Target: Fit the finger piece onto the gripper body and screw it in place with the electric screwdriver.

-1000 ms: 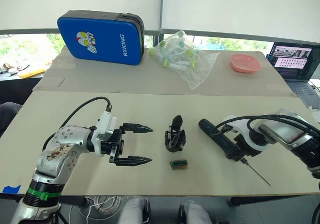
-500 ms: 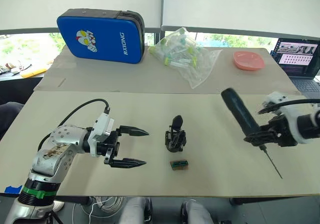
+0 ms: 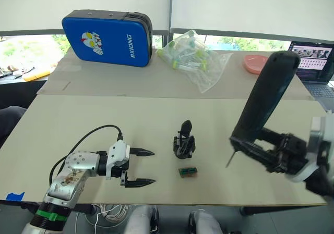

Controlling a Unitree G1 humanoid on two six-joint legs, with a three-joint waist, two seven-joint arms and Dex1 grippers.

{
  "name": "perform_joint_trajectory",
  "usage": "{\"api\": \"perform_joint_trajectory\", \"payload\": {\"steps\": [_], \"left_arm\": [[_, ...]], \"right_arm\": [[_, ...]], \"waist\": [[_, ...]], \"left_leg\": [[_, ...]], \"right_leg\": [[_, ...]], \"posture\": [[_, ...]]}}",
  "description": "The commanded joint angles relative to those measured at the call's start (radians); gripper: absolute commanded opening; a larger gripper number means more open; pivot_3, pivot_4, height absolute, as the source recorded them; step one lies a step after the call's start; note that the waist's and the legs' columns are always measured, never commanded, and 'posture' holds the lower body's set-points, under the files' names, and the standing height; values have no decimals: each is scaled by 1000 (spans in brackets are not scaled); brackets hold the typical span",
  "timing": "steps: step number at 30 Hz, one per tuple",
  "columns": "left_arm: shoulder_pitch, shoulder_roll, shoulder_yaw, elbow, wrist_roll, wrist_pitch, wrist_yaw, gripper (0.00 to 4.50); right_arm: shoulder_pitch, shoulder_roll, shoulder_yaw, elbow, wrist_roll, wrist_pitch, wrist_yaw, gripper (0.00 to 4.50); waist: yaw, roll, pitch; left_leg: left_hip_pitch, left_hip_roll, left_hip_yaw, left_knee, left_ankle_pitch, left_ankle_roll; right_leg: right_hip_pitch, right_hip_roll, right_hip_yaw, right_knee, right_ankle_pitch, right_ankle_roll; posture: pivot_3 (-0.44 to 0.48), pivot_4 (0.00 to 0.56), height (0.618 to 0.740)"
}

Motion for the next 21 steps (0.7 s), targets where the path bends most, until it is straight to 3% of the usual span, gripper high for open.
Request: {"api": "perform_joint_trajectory", "payload": {"steps": [1,6,15,21], "left_arm": [[53,-30,-39,-50,46,-49,62,4500],[95,-82,-90,-105,97,-41,162,4500],[86,-150,-209,-112,155,-17,242,4500],[46,-177,-235,-66,176,-8,272,4500]], "right_arm": [[20,117,163,-25,-94,-280,34,1907],[52,92,337,90,-222,-542,236,1907],[-20,3,455,204,-210,-619,278,1907],[-51,-48,449,248,-190,-645,286,1907]], "waist": [[-4,0,0],[0,0,0],[2,0,0],[2,0,0]], "left_leg": [[1,0,0,0,0,-1],[1,1,0,0,0,-1],[2,1,0,0,0,-2],[2,1,0,0,0,-1]], "right_leg": [[0,0,0,0,0,0],[0,1,0,1,-4,-5],[0,0,0,1,-4,-9],[0,0,0,1,-4,-9]], "posture": [[0,150,740],[0,150,740],[0,150,740],[0,150,740]]}}
